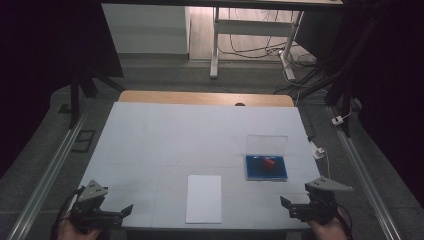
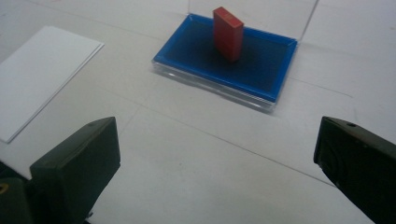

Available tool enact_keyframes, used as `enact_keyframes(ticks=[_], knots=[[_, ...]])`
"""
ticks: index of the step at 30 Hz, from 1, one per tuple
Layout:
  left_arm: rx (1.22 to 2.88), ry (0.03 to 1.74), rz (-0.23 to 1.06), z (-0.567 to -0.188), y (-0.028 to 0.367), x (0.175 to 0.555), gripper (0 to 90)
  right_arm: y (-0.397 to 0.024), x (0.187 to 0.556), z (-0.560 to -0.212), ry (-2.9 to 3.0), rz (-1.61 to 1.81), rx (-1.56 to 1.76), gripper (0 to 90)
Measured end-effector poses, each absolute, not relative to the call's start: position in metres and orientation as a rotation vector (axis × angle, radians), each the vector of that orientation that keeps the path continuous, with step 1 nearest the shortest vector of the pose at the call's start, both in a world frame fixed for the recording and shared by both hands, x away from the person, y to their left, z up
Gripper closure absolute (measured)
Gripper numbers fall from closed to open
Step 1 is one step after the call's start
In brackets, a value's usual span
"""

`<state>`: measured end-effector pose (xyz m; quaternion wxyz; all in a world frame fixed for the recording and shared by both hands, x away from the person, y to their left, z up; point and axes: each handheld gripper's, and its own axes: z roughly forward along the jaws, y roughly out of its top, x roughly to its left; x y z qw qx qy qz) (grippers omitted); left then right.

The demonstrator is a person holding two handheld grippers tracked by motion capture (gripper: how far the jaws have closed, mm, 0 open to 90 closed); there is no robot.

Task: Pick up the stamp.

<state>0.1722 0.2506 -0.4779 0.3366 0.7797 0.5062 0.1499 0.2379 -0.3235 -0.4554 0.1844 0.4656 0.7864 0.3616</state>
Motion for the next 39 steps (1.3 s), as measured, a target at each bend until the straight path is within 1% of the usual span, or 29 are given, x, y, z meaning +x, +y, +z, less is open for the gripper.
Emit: enact_keyframes(ticks=[8,12,22,25,39], knots=[[2.033,1.33,0.416,-0.4788,0.2539,0.1717,0.0,-0.3224,0.2378,-0.4549,2.234,1.034,1.304,0.5],[2.033,1.337,0.383,-0.4795,0.2553,0.1735,0.0,-0.3232,0.2384,-0.4552,2.241,1.051,1.307,0.5],[2.039,1.323,0.351,-0.4801,0.2558,0.1751,0.0,-0.321,0.2387,-0.4556,2.278,1.039,1.279,0.5],[2.045,1.323,0.321,-0.4808,0.2561,0.1771,0.0,-0.3207,0.2391,-0.4558,2.278,1.031,1.285,0.5],[2.041,1.307,0.299,-0.4807,0.2553,0.1783,0.0,-0.3189,0.241,-0.451,2.252,1.062,1.259,0.5]])
